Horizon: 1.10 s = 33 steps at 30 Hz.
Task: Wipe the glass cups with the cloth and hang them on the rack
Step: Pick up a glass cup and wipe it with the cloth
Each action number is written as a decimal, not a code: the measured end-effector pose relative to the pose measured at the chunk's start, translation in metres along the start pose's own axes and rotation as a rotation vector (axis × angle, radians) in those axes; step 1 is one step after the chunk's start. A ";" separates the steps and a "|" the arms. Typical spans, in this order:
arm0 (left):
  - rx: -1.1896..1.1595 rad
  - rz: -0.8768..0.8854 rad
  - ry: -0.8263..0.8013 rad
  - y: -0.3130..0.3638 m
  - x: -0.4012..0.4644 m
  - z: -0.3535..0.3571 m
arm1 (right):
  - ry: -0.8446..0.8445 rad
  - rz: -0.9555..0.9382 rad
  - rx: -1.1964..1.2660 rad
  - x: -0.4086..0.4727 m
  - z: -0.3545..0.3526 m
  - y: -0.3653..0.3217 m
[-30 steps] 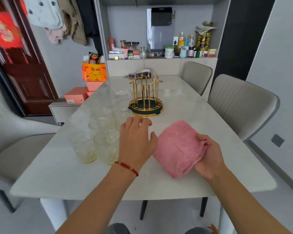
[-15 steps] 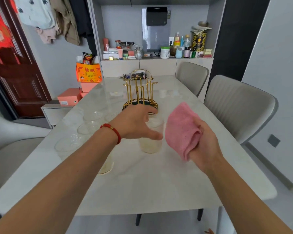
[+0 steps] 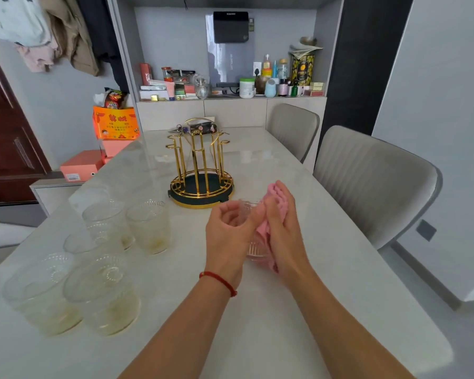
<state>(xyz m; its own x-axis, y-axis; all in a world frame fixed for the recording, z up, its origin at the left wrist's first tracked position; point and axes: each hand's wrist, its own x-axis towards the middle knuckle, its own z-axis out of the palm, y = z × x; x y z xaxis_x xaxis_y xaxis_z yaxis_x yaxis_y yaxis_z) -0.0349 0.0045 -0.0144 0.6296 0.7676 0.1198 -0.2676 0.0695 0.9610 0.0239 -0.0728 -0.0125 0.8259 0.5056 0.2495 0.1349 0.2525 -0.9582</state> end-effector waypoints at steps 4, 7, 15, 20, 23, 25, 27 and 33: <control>0.275 0.094 -0.163 -0.019 -0.004 0.000 | 0.177 0.073 0.214 0.006 -0.001 0.019; 0.395 0.097 -0.255 -0.028 -0.008 -0.010 | 0.223 0.074 0.239 0.007 -0.001 0.024; 0.311 0.167 -0.229 -0.031 -0.020 -0.022 | 0.234 0.114 0.276 -0.004 0.003 0.023; 0.171 0.111 -0.341 -0.026 -0.021 -0.025 | 0.255 0.312 0.405 -0.005 -0.012 0.013; 0.010 -0.024 -0.347 -0.030 -0.025 -0.019 | 0.283 0.291 0.354 -0.001 -0.013 0.014; -0.004 -0.037 -0.355 -0.034 -0.031 -0.009 | 0.338 0.217 0.295 -0.002 -0.009 0.018; -0.004 -0.006 -0.396 -0.036 -0.034 -0.003 | 0.382 0.137 0.308 -0.005 -0.006 0.019; -0.017 -0.062 -0.443 -0.037 -0.022 -0.016 | 0.342 0.323 0.486 -0.004 -0.015 0.012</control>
<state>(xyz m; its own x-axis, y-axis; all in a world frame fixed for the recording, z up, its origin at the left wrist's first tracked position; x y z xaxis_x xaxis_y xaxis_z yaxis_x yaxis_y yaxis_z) -0.0503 -0.0049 -0.0563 0.8956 0.4146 0.1612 -0.2293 0.1196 0.9660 0.0303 -0.0845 -0.0277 0.9211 0.3484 -0.1737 -0.3430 0.5151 -0.7855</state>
